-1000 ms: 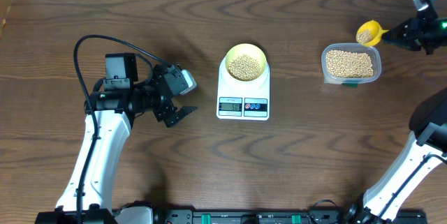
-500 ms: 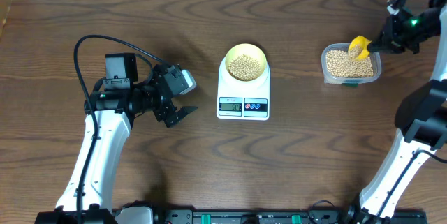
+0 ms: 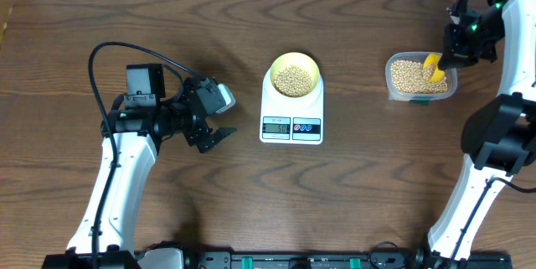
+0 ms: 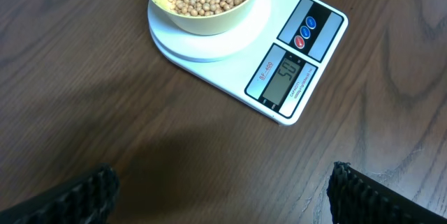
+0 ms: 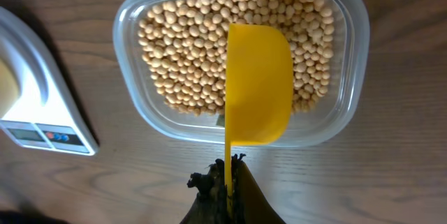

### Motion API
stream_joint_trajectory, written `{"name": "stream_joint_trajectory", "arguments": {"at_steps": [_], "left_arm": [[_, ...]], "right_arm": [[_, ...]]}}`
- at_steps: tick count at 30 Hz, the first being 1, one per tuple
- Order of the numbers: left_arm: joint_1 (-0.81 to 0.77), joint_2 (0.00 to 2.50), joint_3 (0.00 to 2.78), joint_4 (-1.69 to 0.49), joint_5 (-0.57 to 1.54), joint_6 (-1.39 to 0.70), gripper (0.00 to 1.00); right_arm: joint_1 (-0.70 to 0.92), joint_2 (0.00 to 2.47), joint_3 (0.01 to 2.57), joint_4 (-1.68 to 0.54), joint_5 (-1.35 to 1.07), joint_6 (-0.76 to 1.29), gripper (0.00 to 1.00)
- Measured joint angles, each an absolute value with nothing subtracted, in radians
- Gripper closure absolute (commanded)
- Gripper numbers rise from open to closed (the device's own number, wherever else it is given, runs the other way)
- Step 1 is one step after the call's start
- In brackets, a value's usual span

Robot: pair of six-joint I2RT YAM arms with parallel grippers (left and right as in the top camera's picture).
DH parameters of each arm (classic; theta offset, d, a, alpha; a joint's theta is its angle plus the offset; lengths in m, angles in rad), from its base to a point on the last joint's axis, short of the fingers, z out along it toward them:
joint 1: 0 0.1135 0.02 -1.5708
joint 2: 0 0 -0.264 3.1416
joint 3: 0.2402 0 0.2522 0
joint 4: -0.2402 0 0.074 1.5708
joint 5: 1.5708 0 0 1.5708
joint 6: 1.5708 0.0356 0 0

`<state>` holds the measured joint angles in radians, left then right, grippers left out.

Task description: Scoop item into bowl and weigh 50g on scale

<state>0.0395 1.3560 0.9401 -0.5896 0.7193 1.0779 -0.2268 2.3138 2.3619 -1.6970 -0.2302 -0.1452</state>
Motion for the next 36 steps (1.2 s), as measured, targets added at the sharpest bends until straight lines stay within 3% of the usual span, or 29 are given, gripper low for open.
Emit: {"name": "stream_joint_trajectory", "arguments": {"at_steps": [23,36], "left_arm": [[0.039,1.356,0.94,-0.59,0.719,1.078,0.02],[0.039,1.356,0.94,-0.59,0.72,1.078,0.02]], "right_arm": [[0.071,2.312,2.362,-1.696,0.201,-0.035,0.99],[0.121,2.276,2.362,-1.697,0.326,0.065,0.99]]}}
